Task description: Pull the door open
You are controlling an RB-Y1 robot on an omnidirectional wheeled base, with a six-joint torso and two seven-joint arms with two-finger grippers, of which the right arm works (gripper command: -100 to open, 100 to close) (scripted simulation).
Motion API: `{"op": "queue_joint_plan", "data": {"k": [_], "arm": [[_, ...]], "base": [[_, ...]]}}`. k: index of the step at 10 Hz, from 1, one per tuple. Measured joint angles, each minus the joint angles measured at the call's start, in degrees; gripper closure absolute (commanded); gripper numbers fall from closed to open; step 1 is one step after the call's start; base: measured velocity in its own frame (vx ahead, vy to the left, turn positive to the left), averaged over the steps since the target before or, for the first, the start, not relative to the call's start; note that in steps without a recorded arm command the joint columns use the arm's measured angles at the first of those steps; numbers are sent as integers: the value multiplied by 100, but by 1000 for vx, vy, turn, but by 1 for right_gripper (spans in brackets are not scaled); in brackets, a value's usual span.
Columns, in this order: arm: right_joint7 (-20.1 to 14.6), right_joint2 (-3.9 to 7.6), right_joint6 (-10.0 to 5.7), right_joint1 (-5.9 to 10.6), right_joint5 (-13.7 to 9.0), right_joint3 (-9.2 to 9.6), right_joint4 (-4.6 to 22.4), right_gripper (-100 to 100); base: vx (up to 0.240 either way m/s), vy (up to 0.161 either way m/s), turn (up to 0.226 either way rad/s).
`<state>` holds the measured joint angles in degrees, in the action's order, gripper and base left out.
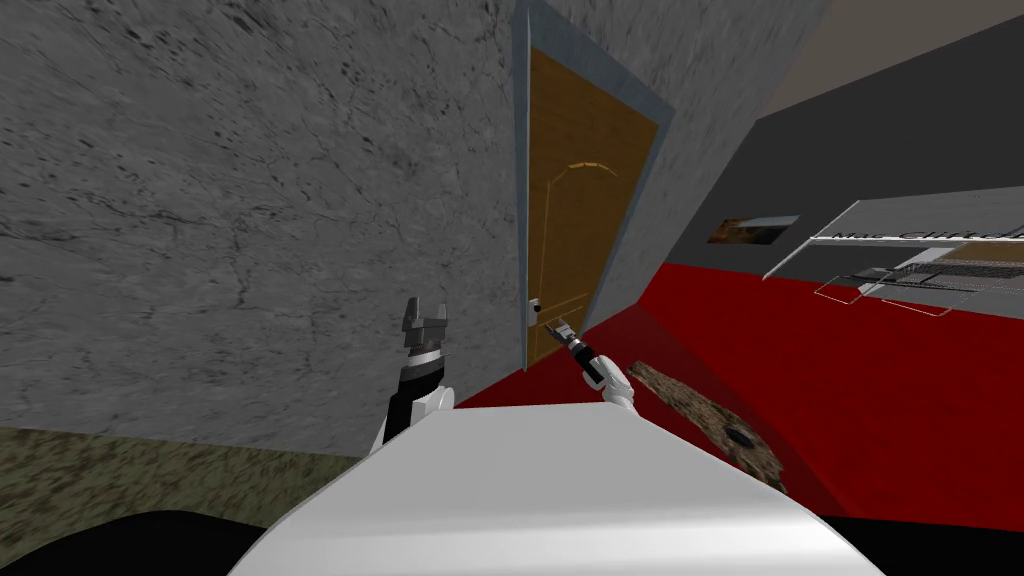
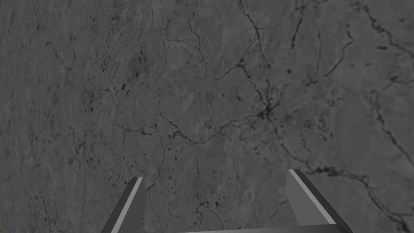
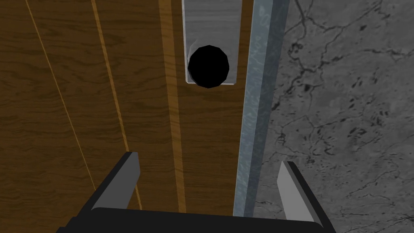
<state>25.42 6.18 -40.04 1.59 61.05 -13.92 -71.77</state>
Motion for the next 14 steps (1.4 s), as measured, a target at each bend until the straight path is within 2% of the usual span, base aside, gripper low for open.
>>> {"op": "queue_joint_plan", "data": {"k": [2,3,8,9,11,12,14], "arm": [[131,-29,-43,113,180,-51,256,-100],[136,-28,-45,117,192,-52,263,-100],[191,194,-195,166,7,-370,522,-100],[192,269,-243,146,-45,-457,558,-100],[281,362,-339,240,-154,-634,799,-100],[296,367,-357,247,-162,-646,815,100],[284,370,-333,253,-157,-643,794,100]], "base": [[46,-44,44],[90,56,122],[166,113,104],[195,127,138],[145,49,49],[-10,-1,-12],[-26,-16,7]]}}
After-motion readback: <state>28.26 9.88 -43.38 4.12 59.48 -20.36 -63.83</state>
